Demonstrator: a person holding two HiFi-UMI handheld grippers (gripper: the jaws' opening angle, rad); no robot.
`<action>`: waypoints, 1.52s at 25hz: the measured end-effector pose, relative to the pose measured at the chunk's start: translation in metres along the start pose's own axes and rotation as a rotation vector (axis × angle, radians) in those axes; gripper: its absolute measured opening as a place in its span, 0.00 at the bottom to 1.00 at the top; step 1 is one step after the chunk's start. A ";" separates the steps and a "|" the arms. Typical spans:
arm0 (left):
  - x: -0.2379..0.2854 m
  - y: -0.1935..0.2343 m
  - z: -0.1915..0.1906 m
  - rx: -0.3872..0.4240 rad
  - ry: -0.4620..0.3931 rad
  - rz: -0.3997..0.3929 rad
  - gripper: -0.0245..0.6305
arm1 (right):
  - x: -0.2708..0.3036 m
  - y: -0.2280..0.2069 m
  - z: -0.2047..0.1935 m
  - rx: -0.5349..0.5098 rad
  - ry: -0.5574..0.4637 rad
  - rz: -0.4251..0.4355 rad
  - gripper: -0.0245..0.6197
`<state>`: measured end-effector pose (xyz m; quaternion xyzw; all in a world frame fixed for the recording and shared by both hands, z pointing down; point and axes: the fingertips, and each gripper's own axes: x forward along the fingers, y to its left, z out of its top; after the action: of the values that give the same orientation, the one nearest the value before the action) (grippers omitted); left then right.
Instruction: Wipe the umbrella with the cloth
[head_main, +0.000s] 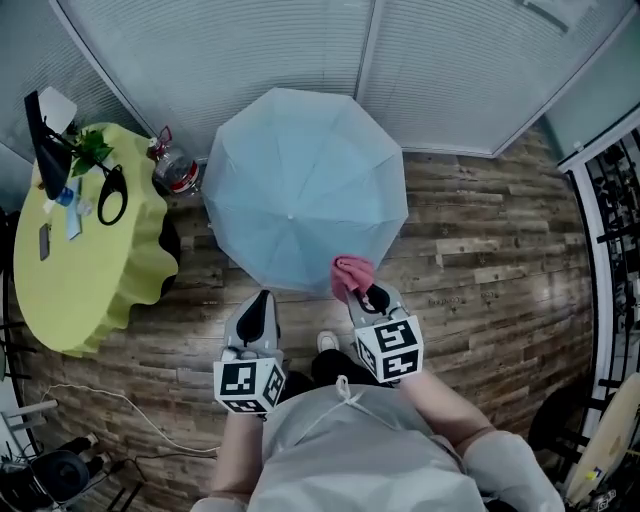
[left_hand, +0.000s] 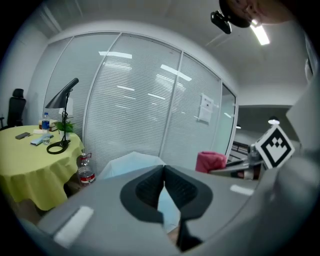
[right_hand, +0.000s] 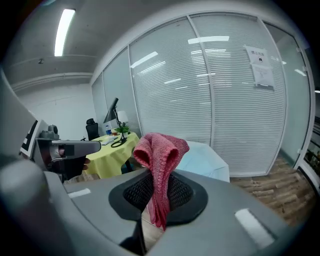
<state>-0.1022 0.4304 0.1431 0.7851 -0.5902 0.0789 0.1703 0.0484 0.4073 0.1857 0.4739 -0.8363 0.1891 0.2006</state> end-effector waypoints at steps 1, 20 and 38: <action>0.010 0.004 -0.001 -0.009 0.011 0.010 0.05 | 0.012 -0.009 0.002 0.004 0.014 0.002 0.12; 0.233 0.146 -0.002 -0.071 0.143 -0.041 0.05 | 0.267 -0.057 0.021 -0.039 0.274 0.006 0.12; 0.342 0.234 -0.115 -0.204 0.301 0.023 0.05 | 0.481 -0.083 -0.078 -0.205 0.571 0.140 0.12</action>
<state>-0.2170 0.1071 0.4022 0.7362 -0.5722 0.1372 0.3343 -0.0928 0.0625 0.5101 0.3200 -0.7915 0.2429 0.4606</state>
